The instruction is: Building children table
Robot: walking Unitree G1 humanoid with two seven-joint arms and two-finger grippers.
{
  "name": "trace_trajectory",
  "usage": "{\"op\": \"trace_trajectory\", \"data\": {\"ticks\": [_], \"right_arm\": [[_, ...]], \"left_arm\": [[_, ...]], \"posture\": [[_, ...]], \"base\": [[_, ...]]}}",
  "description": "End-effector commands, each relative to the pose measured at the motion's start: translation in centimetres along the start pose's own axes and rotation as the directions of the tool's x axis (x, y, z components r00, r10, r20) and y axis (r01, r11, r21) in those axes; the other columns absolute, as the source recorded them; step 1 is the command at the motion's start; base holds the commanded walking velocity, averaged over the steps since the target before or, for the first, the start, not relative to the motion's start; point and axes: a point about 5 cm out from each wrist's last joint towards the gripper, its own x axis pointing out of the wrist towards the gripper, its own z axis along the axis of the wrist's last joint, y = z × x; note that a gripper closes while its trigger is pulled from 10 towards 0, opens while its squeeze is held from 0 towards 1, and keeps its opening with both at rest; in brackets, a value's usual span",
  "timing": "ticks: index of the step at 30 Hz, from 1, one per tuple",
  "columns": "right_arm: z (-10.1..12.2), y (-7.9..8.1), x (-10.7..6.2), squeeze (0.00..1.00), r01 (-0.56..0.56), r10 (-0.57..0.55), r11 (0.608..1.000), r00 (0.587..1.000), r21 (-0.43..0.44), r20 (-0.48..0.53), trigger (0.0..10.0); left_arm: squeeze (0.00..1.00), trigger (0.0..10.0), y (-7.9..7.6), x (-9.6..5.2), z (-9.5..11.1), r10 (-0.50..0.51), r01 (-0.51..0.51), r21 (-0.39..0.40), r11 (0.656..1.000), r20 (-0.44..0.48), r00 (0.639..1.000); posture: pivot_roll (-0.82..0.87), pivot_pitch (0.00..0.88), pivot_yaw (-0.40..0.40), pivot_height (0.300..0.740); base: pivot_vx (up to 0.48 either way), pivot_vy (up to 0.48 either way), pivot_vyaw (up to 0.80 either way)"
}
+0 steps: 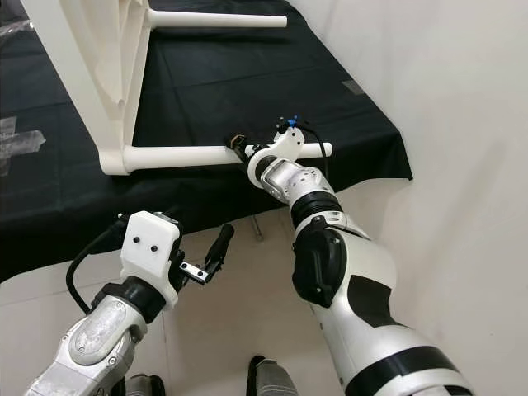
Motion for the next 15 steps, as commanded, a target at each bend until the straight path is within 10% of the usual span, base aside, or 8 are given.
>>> {"op": "trace_trajectory", "data": {"ticks": [1,15], "right_arm": [[0.1,-0.5,-0.2,0.0,-0.009,0.009,1.0,1.0,0.022,-0.009,10.0],[0.2,-2.6,-1.4,0.0,-0.015,0.022,0.998,0.995,0.064,-0.098,10.0]], "left_arm": [[0.0,10.0,-0.1,0.1,-0.2,0.002,-0.002,-0.011,1.0,-0.007,1.0],[0.0,10.0,0.0,0.2,-0.2,0.004,-0.004,-0.008,1.0,0.0,1.0]], "posture": [[0.08,0.19,-0.097,0.74],[0.07,0.184,-0.092,0.74]], "base": [[0.0,0.0,0.0],[0.0,0.0,0.0]]}}
